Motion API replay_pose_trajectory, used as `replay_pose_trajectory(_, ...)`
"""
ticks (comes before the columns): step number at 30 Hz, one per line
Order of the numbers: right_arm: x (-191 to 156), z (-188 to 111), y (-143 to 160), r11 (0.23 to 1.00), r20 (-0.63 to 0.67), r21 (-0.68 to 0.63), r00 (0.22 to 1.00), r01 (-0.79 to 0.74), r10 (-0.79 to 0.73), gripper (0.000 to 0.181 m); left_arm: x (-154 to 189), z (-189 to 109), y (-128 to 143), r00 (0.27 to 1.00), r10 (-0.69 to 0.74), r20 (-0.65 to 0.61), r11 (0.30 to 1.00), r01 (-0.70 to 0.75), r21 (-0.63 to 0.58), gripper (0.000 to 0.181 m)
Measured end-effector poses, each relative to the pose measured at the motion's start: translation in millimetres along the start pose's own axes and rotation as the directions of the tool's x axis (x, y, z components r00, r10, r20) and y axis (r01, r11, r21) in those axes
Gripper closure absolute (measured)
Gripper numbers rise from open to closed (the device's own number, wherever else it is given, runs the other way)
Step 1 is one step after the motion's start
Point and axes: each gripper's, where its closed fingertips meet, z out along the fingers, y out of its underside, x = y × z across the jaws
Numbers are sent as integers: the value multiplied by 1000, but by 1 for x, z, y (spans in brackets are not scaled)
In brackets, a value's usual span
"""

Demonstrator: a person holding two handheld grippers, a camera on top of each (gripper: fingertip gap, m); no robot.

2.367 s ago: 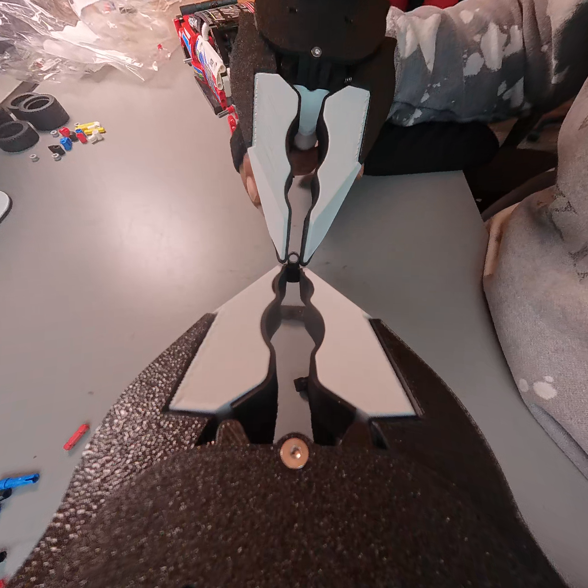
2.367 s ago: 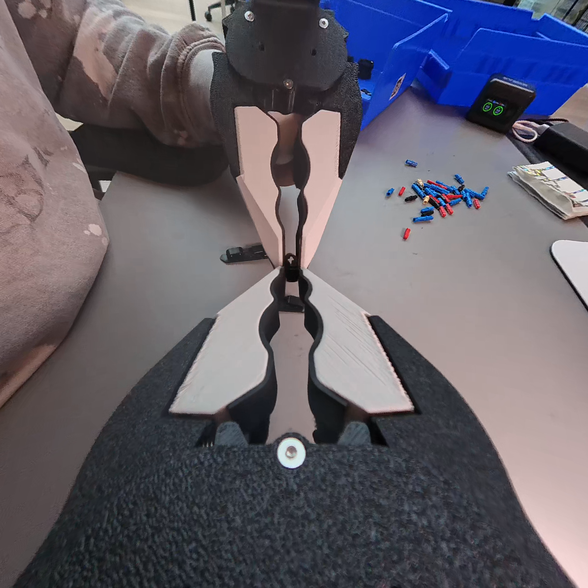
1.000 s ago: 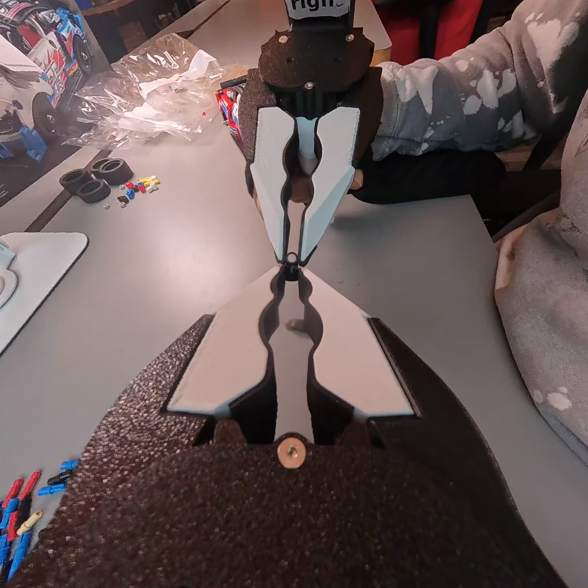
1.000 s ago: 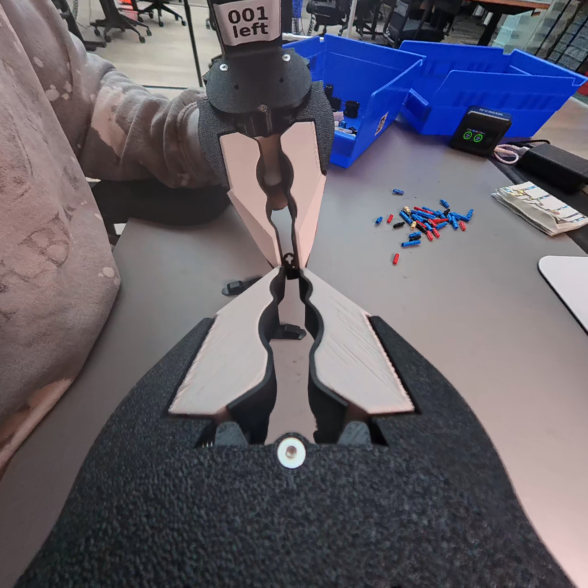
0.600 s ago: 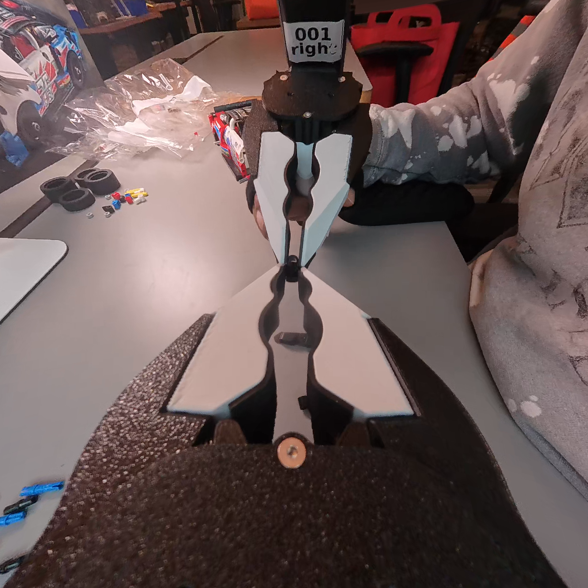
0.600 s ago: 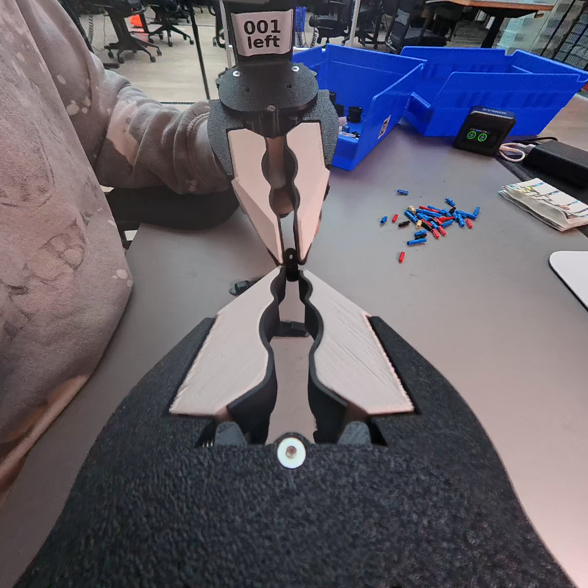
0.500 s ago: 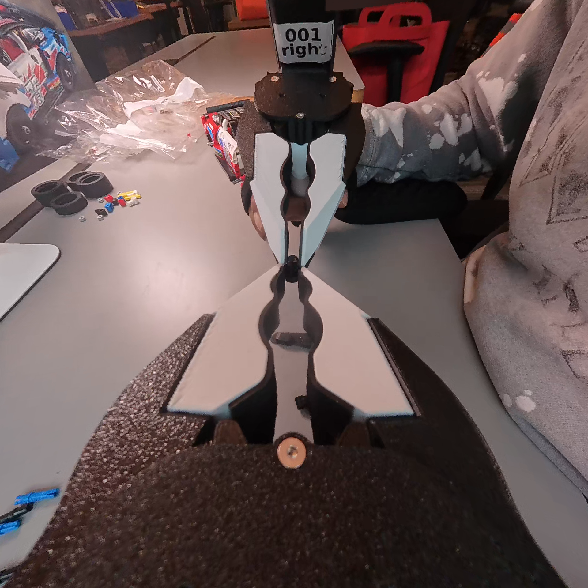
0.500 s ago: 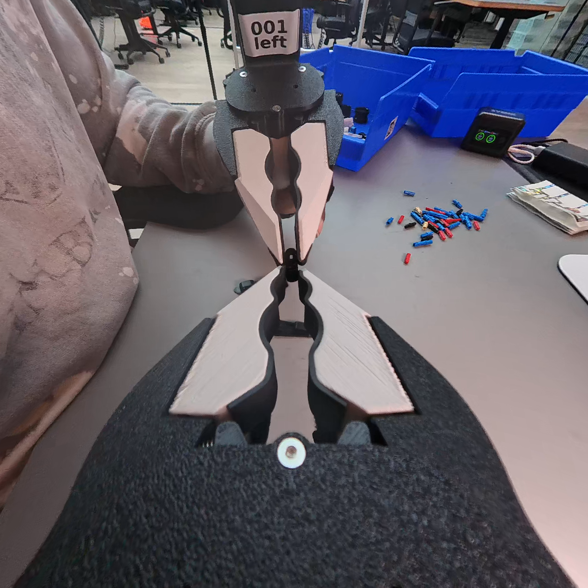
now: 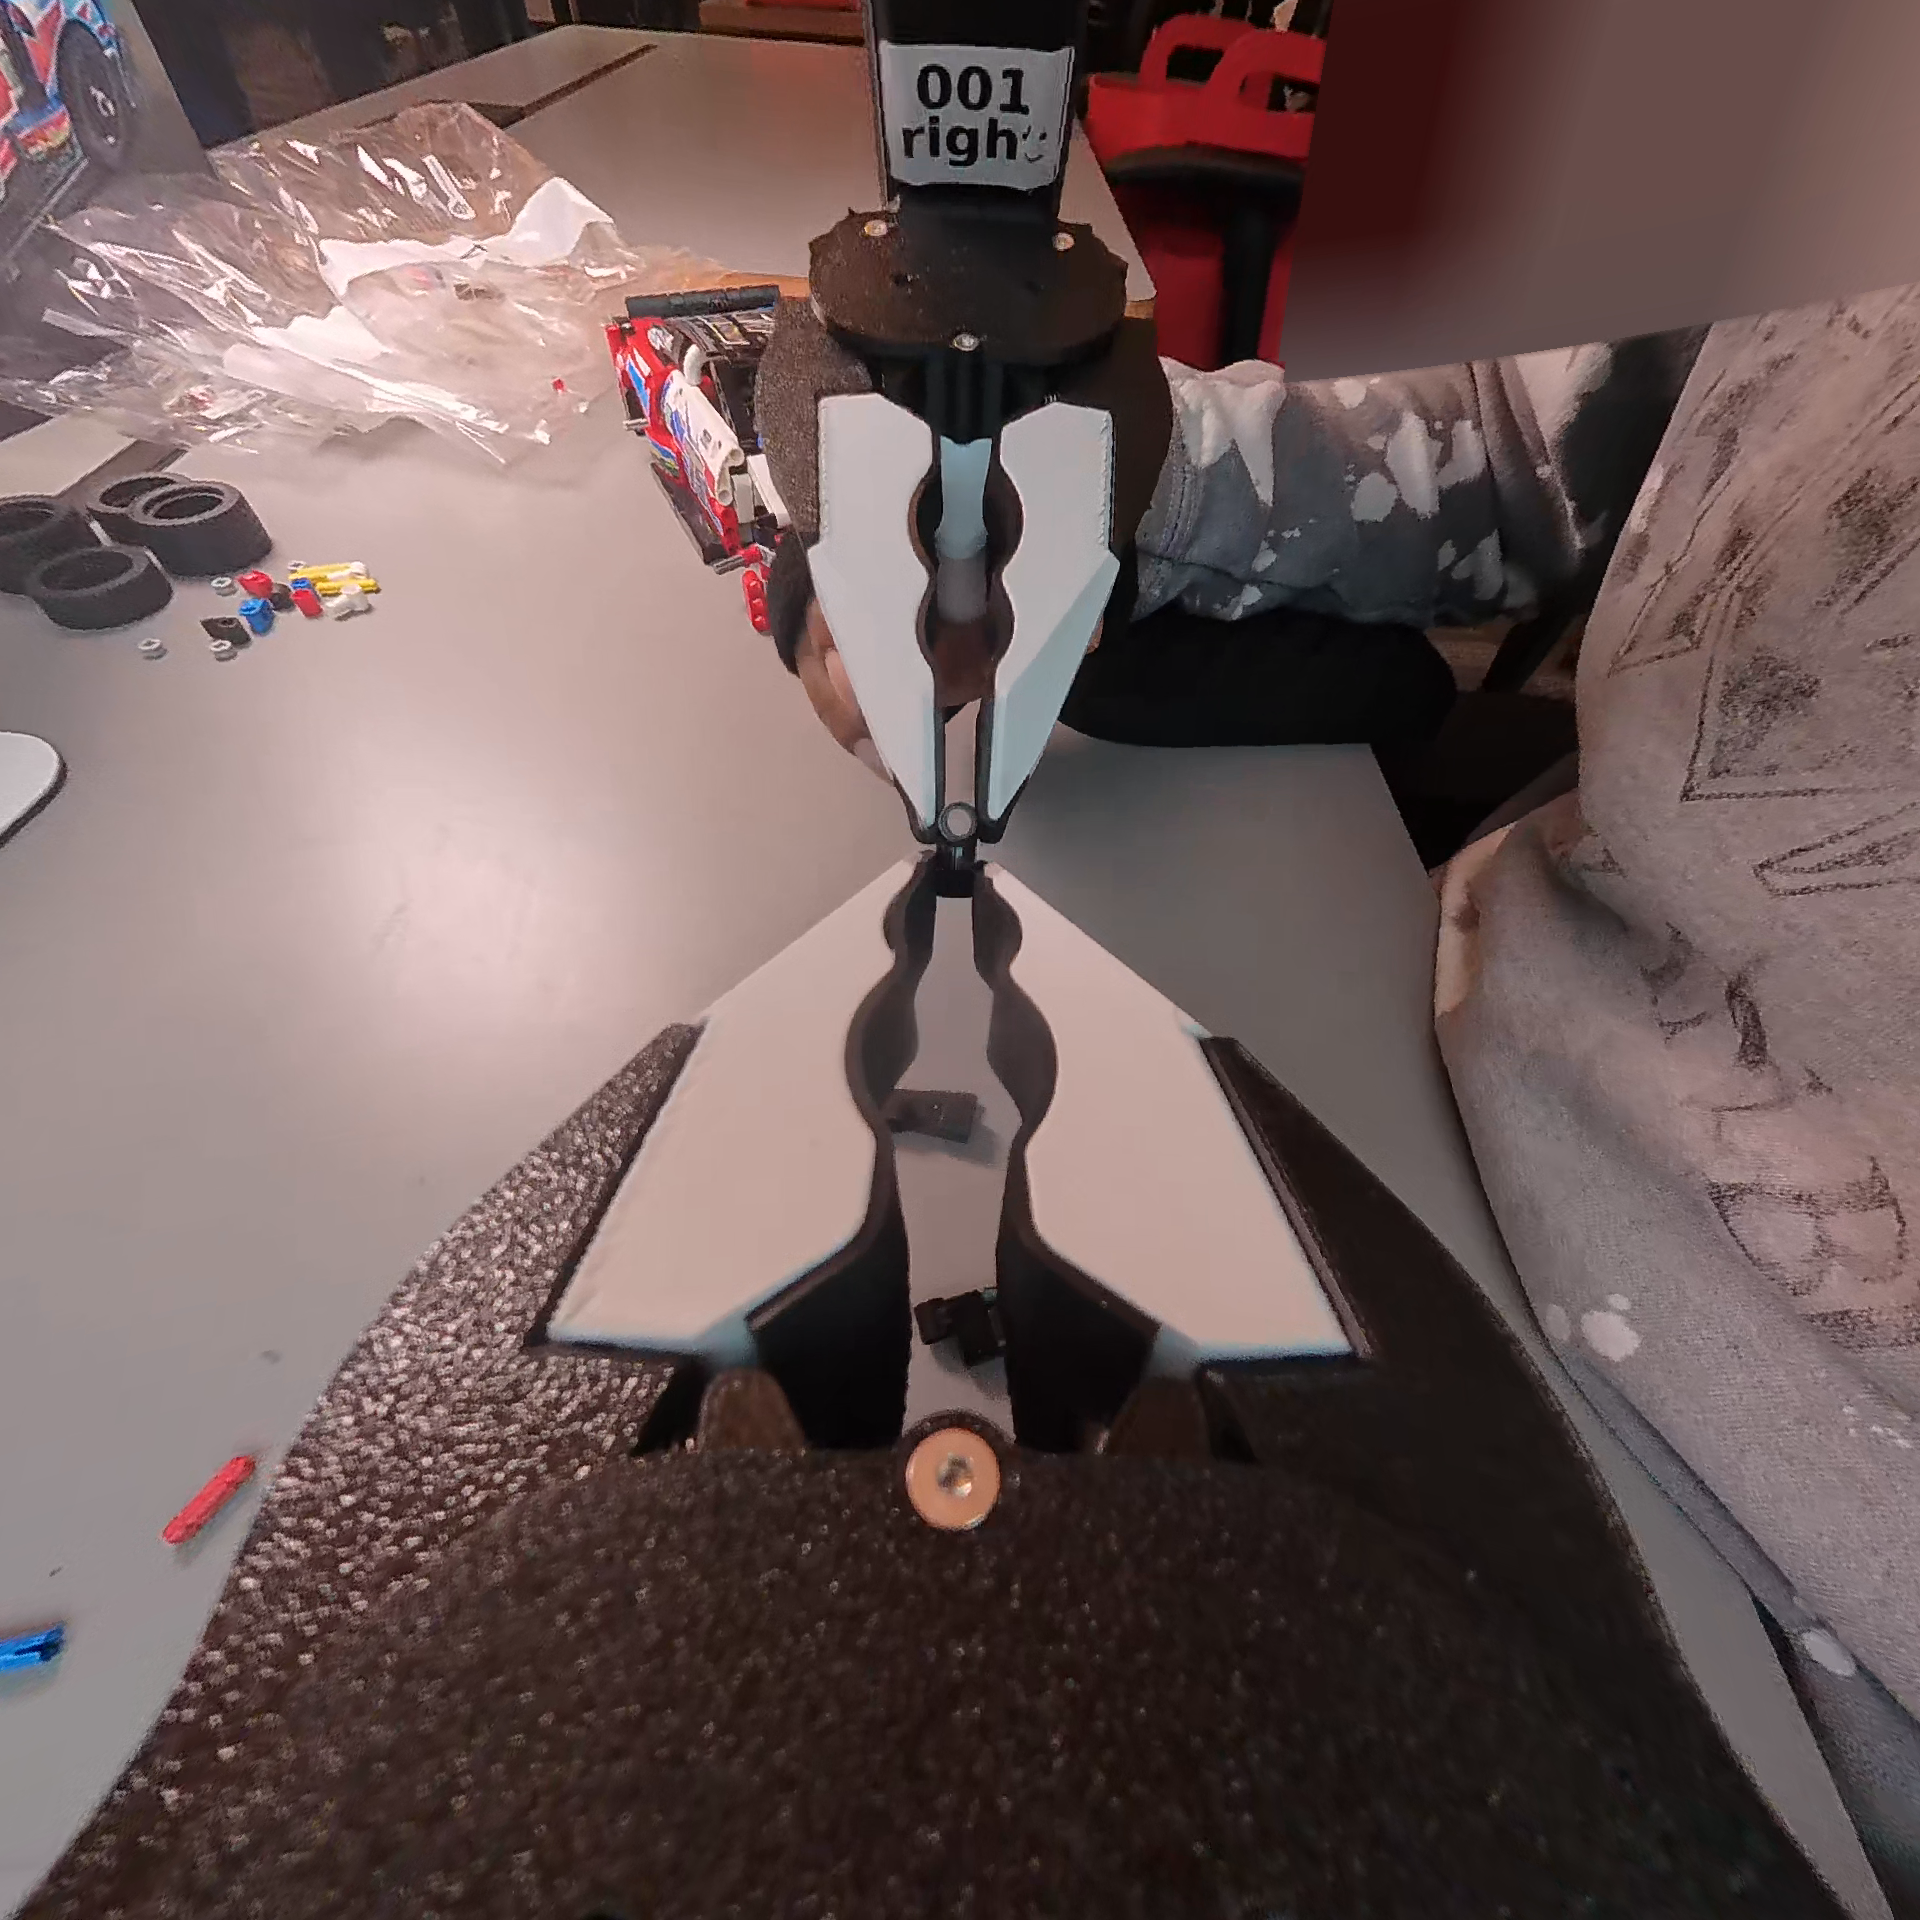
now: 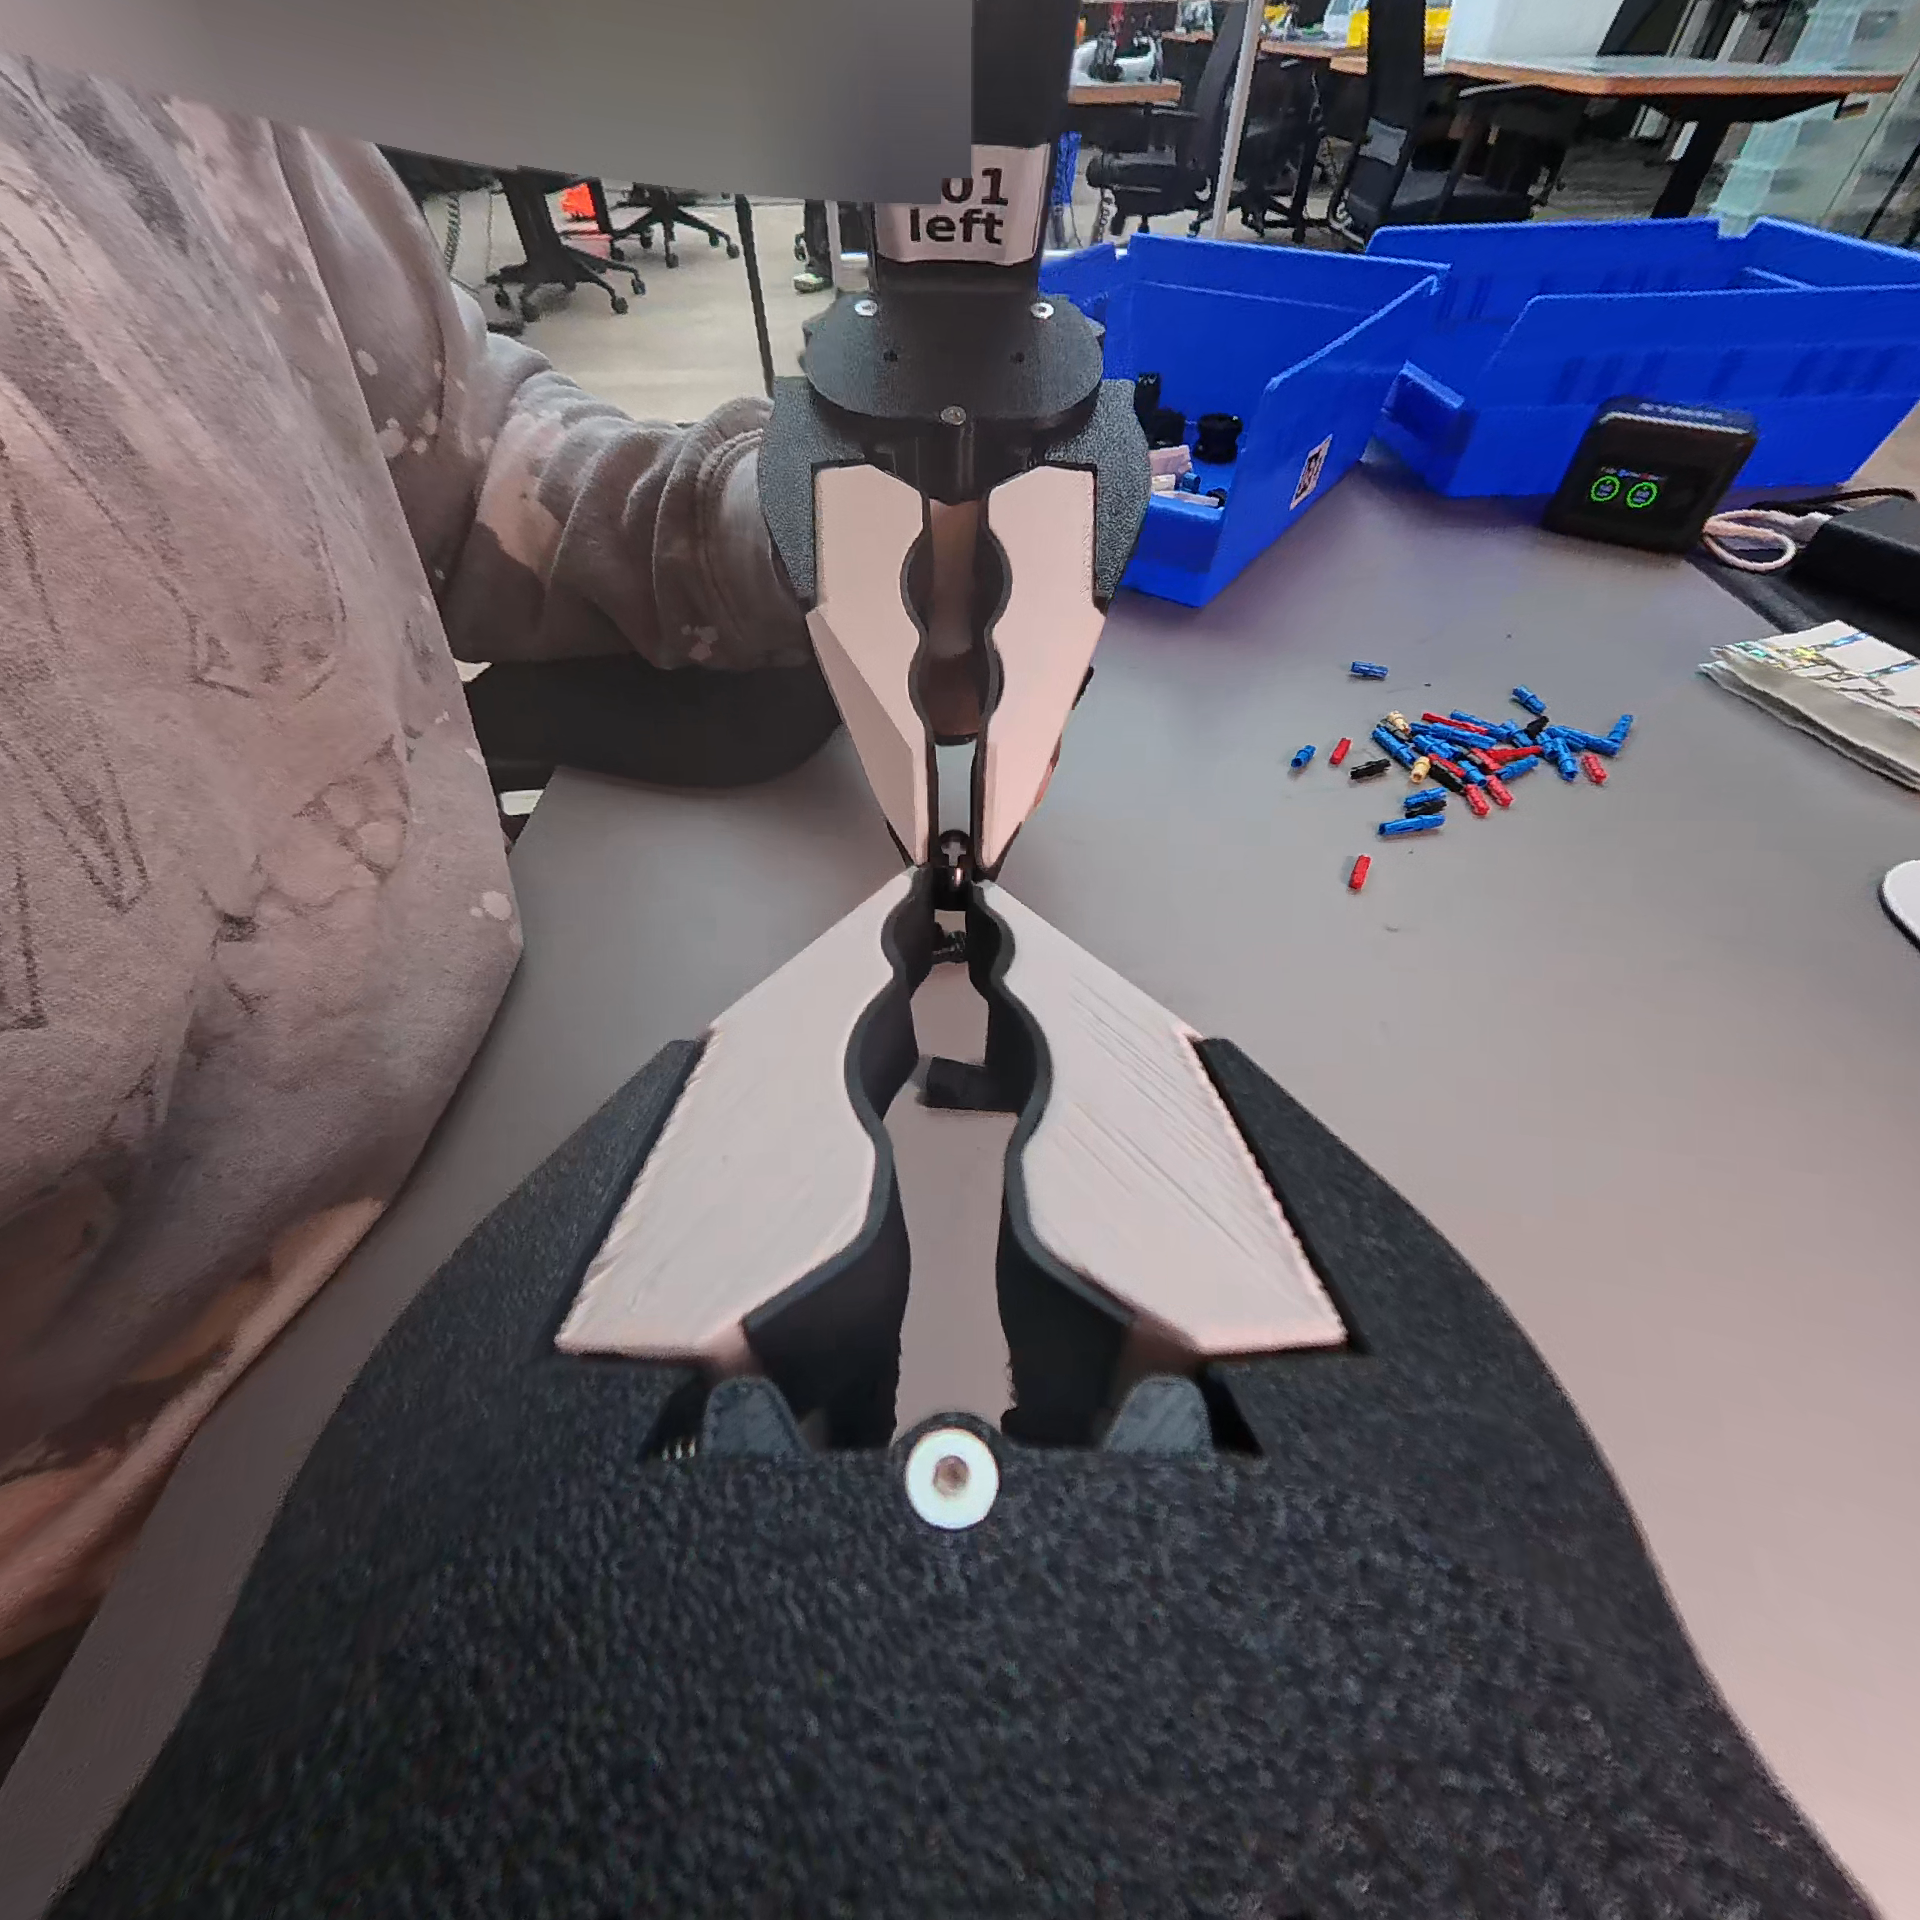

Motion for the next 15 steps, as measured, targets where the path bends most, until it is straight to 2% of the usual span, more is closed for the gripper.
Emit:
replay_pose_trajectory(5, -1, -2, -3, 1000, 4, 4, 1000, 3, -3, 179, 1, -1, -1, 1000, -12, -12, 1000, 12, -3, 176)
replay_pose_trajectory(6, -1, -3, -3, 1000, 9, 6, 1000, 1, -1, 181, -3, -2, 9, 1000, -6, 10, 998, 7, -56, 177)
replay_pose_trajectory(7, 4, -16, -19, 994, -7, 103, 1000, -21, 22, 181, -13, -7, 32, 998, 37, 59, 988, -27, -155, 175)
replay_pose_trajectory(8, 13, -36, -34, 984, -33, 174, 998, -44, 51, 181, -16, -14, 38, 998, 2, 56, 991, 5, -135, 176)
replay_pose_trajectory(9, 21, -44, -32, 989, -100, 146, 995, 0, 14, 181, -18, -21, 19, 994, -92, 51, 996, 93, -16, 178)
replay_pose_trajectory(10, 21, -34, -20, 997, -125, 73, 992, 29, -20, 181, -20, -25, -1, 992, -113, 48, 992, 110, 59, 177)
replay_pose_trajectory(12, 20, -8, 1, 1000, -135, 5, 991, -8, 8, 181, -17, -19, -14, 998, -51, 47, 997, 49, 54, 176)
replay_pose_trajectory(14, 15, -1, -5, 999, -85, 24, 996, -29, 31, 158, -10, -10, -8, 999, -3, 49, 1000, 3, 1, 176)
replay_pose_trajectory(15, 15, -1, -9, 998, -64, 38, 997, -48, 50, 153, -9, -9, -4, 999, -7, 52, 1000, 7, -7, 176)
